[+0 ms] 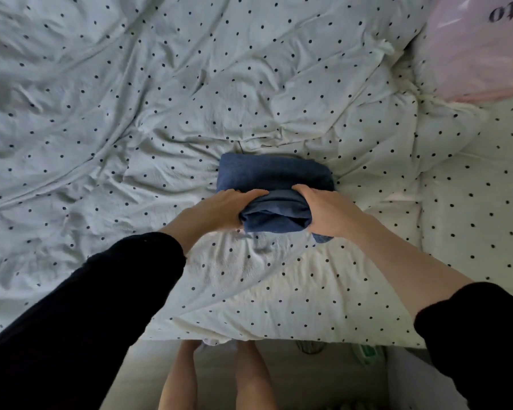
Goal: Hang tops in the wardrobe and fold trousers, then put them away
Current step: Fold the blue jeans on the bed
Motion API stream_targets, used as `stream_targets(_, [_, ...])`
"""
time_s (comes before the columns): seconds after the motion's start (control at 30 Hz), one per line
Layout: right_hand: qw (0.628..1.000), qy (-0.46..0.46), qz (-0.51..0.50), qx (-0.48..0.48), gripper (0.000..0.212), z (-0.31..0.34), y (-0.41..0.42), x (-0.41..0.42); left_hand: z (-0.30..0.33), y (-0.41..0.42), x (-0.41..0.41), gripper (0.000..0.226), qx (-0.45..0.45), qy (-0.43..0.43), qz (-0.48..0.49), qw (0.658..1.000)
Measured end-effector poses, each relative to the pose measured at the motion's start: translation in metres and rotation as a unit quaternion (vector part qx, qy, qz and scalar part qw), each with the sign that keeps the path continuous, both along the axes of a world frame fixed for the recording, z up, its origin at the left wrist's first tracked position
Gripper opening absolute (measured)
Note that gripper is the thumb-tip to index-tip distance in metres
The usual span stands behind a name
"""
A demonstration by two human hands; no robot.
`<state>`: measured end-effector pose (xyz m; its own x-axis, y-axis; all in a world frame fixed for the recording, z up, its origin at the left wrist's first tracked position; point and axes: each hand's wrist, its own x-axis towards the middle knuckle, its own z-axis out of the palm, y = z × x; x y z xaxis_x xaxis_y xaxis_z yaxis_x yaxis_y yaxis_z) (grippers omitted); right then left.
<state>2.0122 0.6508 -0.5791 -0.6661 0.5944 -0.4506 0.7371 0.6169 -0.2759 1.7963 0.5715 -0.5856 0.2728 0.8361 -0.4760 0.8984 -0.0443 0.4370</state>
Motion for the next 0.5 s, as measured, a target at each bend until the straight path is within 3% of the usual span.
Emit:
stream_targets(0.13, [0.998, -0.022, 0.006, 0.052, 0.058, 0.029, -0.006, -0.004, 0.031, 0.002, -0.005, 0.068, -0.013, -0.030, 0.027, 0.999])
stream_targets(0.3, [0.991, -0.009, 0.055, 0.121, 0.062, 0.082, -0.023, -0.022, 0.068, -0.033, -0.011, 0.070, 0.058, -0.036, 0.067, 0.995])
stream_targets(0.5, [0.941, 0.091, 0.167, 0.280, 0.057, 0.155, -0.053, -0.108, 0.125, -0.102, -0.076, 0.083, 0.146, 0.071, 0.169, 0.972])
